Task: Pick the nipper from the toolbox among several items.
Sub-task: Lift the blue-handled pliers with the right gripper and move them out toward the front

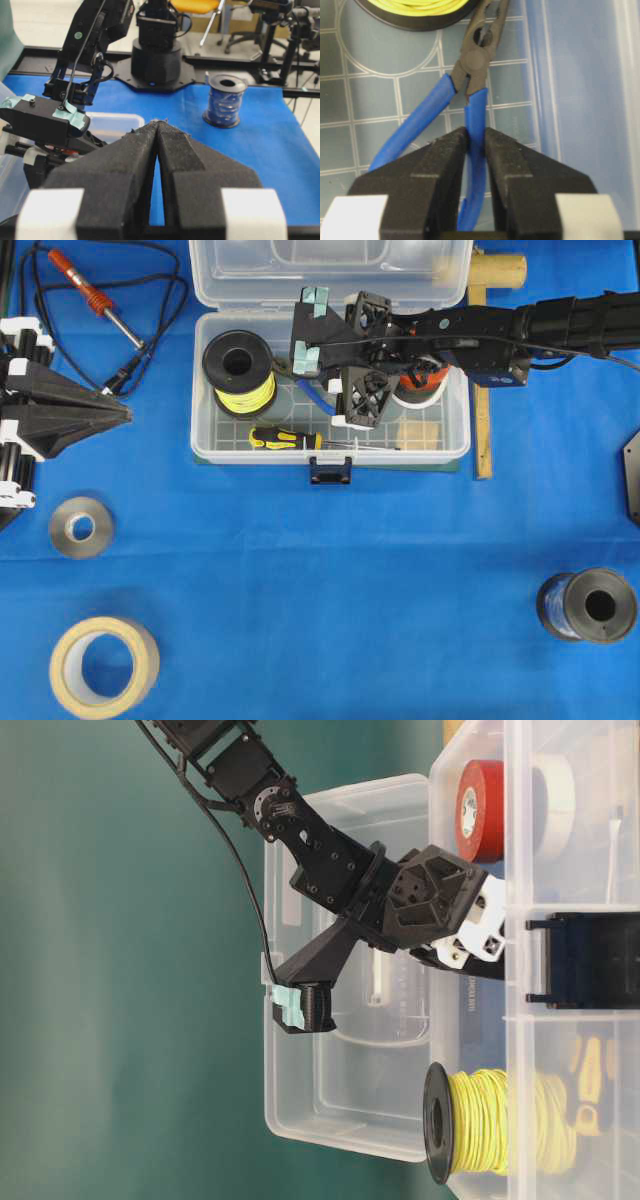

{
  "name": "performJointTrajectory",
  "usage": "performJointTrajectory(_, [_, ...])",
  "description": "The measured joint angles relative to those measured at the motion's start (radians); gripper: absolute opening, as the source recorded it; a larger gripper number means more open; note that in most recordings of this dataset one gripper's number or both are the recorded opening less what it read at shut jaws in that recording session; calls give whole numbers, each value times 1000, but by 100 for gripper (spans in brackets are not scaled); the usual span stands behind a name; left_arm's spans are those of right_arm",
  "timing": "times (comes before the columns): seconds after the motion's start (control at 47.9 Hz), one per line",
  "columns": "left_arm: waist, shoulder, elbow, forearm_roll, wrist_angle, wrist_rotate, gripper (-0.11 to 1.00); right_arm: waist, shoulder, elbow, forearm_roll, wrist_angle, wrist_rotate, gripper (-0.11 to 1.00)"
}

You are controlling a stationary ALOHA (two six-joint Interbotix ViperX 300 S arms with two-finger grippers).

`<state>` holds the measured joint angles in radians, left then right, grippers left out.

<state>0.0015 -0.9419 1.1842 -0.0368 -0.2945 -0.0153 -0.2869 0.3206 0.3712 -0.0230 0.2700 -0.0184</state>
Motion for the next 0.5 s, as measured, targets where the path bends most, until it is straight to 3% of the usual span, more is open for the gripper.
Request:
performJointTrajectory(0.188, [0,0,0,-2,0,0,0,-5,-52,11,0,11,-3,13])
performJointTrajectory(0.501, [0,0,0,-2,2,0,0,-6,-273,38,0,41,5,13])
